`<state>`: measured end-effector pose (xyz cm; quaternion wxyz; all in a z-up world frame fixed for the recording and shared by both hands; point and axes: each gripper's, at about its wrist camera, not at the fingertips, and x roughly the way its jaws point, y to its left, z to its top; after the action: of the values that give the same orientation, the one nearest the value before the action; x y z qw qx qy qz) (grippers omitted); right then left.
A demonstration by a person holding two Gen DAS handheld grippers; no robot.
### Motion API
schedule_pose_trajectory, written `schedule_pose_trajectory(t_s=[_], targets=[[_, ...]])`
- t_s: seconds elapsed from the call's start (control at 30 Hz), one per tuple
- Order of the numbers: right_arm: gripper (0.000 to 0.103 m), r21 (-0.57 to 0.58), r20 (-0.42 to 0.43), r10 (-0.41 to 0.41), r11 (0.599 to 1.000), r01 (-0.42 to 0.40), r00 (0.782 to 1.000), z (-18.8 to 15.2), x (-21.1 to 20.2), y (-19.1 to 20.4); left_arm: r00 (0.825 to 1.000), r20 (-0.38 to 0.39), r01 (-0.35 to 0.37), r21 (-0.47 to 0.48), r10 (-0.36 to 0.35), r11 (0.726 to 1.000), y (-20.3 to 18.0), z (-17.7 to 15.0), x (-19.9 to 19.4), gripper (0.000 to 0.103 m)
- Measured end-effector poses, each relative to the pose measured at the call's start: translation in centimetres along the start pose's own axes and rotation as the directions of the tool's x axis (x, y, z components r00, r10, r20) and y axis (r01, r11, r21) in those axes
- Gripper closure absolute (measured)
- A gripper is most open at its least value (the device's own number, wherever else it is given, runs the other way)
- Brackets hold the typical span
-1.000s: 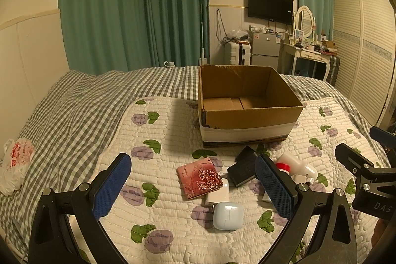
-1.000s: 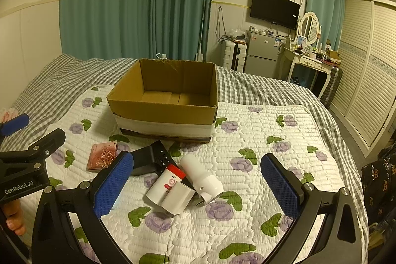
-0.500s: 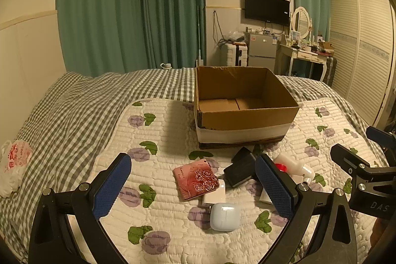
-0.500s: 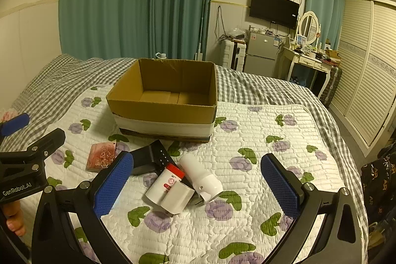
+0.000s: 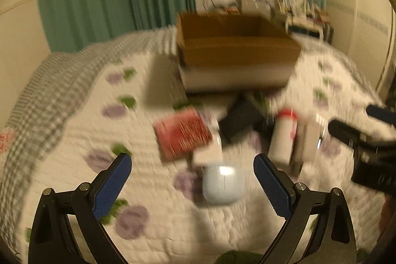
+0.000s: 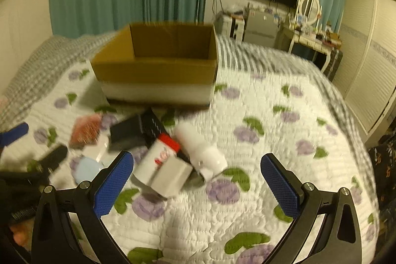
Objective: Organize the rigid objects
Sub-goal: 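Grasp the pale blue earbud case with left tool while right tool grasps white charger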
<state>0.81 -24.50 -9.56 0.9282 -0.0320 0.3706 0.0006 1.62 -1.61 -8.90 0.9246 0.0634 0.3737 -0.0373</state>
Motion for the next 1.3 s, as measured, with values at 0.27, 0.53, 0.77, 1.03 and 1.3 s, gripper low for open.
schedule_pose_trajectory(t_s=[0.27,0.53,0.77,1.03,1.3], targets=[[0.027,0.048,-0.098,0.053,0.998,-0.049,0.994,-2.0,3.6,0.0,0.995,-0.094,0.045,0.048,-0.04,0.998,-1.5,-2.1,3.4,0.034],[0.037,0.123,-0.144,0.114,0.988,-0.096,0.983,-1.9,5.6,1.0,0.985,-0.137,0.111,0.03,-0.106,0.993,-1.3,-2.5,3.8,0.077],[0.049,0.127,-0.175,0.134,0.986,-0.113,0.975,-1.6,5.7,2.7,0.987,-0.113,0.117,0.015,-0.114,0.993,-0.9,-1.5,2.8,0.08],[0.066,0.212,-0.182,0.148,0.971,-0.108,0.972,-2.2,6.0,1.3,0.987,-0.096,0.135,0.022,-0.132,0.991,-0.7,-0.8,2.2,0.08],[0.075,0.145,-0.136,0.087,0.987,-0.067,0.987,-0.8,2.3,0.9,0.985,-0.073,0.154,-0.001,-0.154,0.988,-0.6,1.3,0.2,0.08]])
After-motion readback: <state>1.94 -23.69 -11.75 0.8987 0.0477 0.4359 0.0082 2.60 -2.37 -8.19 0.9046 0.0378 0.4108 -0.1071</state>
